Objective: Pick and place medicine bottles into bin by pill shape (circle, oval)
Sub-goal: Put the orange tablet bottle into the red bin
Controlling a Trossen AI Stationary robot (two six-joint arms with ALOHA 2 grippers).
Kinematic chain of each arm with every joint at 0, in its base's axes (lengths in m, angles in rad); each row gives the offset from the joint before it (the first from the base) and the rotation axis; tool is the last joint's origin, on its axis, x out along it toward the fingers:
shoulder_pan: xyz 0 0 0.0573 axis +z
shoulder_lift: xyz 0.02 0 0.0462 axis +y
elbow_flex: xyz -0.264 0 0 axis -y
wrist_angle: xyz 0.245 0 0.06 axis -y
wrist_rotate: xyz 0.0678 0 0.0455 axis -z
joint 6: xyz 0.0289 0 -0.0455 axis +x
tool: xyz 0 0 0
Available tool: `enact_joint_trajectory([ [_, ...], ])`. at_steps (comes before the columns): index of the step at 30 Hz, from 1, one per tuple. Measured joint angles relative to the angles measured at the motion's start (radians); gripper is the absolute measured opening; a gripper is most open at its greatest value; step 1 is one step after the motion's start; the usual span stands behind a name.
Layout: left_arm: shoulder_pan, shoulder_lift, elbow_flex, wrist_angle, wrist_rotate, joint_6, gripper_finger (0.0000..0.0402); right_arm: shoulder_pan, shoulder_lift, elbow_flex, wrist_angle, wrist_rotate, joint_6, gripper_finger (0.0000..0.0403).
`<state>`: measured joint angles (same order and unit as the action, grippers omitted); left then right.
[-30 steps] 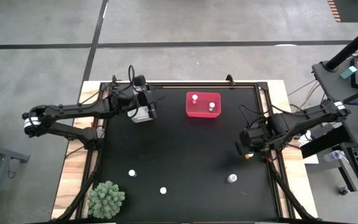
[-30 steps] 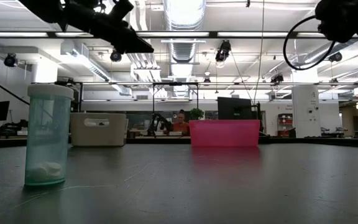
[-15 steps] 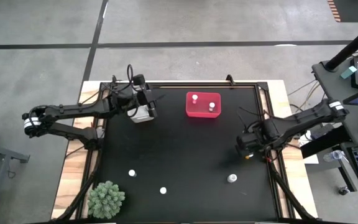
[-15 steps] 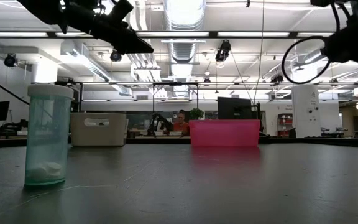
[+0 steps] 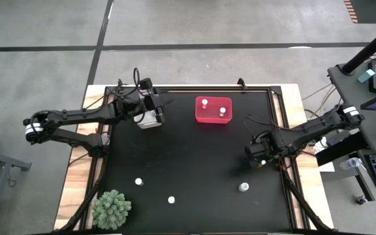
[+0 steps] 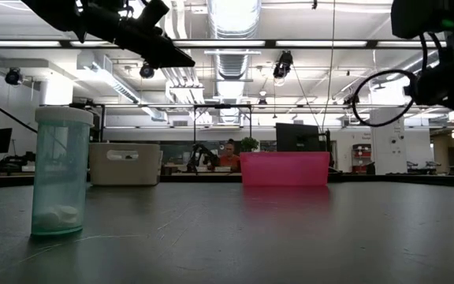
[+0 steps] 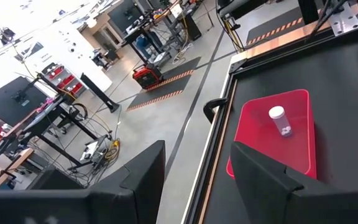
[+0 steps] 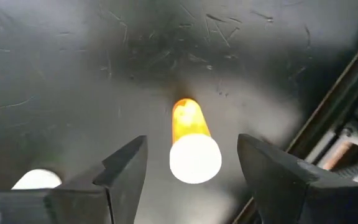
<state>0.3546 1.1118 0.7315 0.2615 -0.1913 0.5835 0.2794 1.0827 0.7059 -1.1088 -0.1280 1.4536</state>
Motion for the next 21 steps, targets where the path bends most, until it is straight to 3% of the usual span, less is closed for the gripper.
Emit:
enact_joint_trajectory([
  [10, 0.0, 0.0, -0.001, 0.005, 0.0, 0.0, 0.0167, 0.0, -0.001, -0.055, 0.072, -0.003, -0.003, 0.0215],
  [21, 0.0, 0.0, -0.001, 0.01, 0.0, 0.0, 0.0167, 0.0, -0.001, -0.056, 0.079, -0.007, 0.003, 0.0139],
])
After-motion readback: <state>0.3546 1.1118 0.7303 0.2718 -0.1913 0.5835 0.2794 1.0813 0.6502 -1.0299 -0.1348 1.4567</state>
